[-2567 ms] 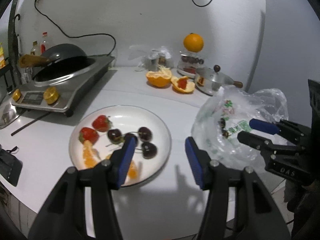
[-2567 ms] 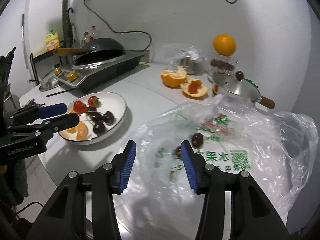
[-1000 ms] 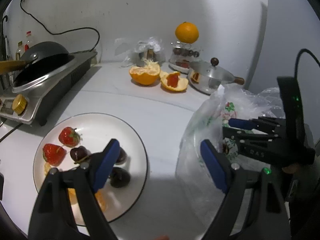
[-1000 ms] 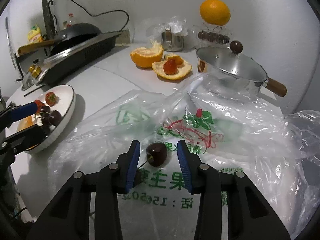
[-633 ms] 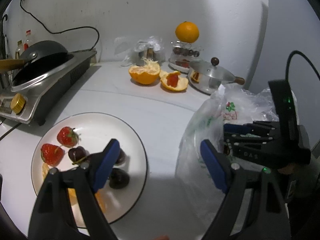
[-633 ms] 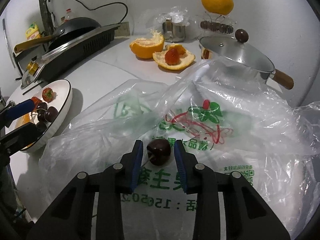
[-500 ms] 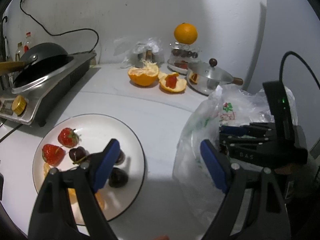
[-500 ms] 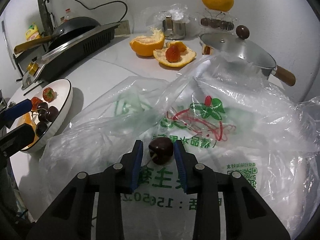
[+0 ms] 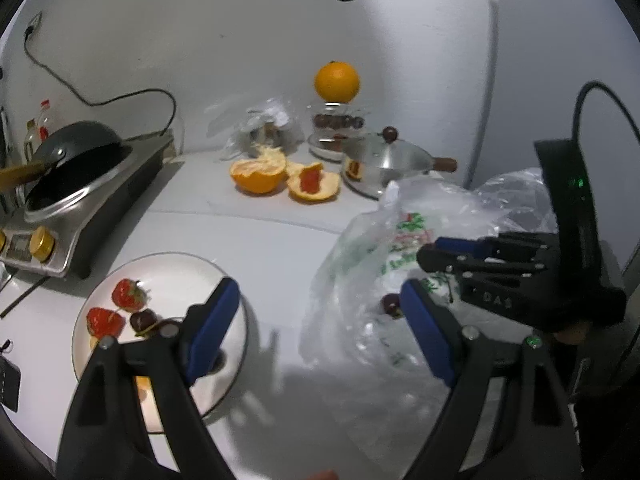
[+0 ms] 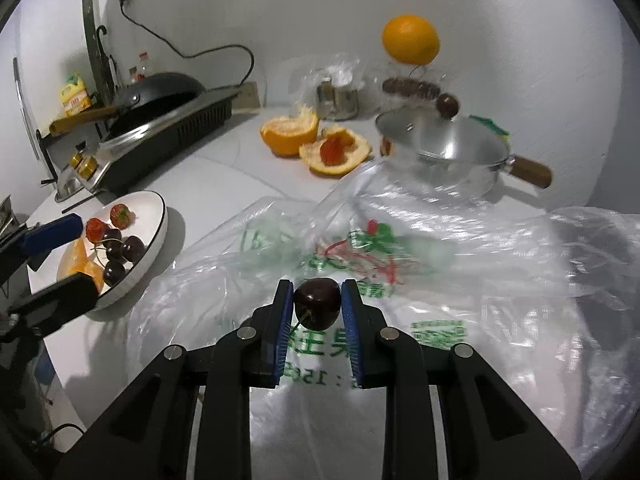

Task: Organize fruits
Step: 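Grasp the last dark cherry by its body with the left tool while the right tool holds its cherry, then carry both cherries over the white plate with both tools, then lower and open both tools to drop the cherries onto the plate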

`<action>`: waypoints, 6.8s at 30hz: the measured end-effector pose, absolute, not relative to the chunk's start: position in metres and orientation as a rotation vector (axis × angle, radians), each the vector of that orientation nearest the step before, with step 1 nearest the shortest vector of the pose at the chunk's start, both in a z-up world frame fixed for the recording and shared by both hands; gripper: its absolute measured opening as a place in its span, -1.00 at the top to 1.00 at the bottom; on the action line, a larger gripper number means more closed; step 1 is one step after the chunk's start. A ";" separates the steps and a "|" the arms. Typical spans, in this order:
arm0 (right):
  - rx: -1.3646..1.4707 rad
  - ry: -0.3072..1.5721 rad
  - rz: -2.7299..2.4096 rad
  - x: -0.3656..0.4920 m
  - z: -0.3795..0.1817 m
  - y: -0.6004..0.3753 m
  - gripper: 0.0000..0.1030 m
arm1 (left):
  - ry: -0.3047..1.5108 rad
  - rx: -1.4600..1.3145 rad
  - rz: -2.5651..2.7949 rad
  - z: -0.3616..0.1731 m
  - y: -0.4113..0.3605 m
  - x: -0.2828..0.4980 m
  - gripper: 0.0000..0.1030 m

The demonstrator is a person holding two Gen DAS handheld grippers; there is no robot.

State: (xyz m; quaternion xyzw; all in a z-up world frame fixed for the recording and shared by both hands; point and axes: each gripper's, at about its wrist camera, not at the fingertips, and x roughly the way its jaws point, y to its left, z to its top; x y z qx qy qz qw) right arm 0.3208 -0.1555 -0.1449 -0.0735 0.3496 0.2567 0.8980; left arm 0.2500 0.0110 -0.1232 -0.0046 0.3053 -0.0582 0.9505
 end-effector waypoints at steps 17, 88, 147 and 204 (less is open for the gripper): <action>-0.082 0.703 0.456 0.316 -0.144 -0.226 0.49 | 0.660 0.187 -0.215 -0.143 -0.072 0.279 -0.63; -0.137 0.604 0.516 0.269 -0.104 -0.185 0.49 | 0.639 0.130 -0.242 -0.119 -0.033 0.247 0.43; -0.303 0.633 0.734 0.253 -0.112 0.028 0.49 | 0.633 -0.040 -0.013 -0.143 0.178 0.212 0.43; -0.284 0.647 0.729 0.215 -0.124 0.006 0.46 | 0.638 -0.090 0.006 -0.144 0.149 0.169 -0.05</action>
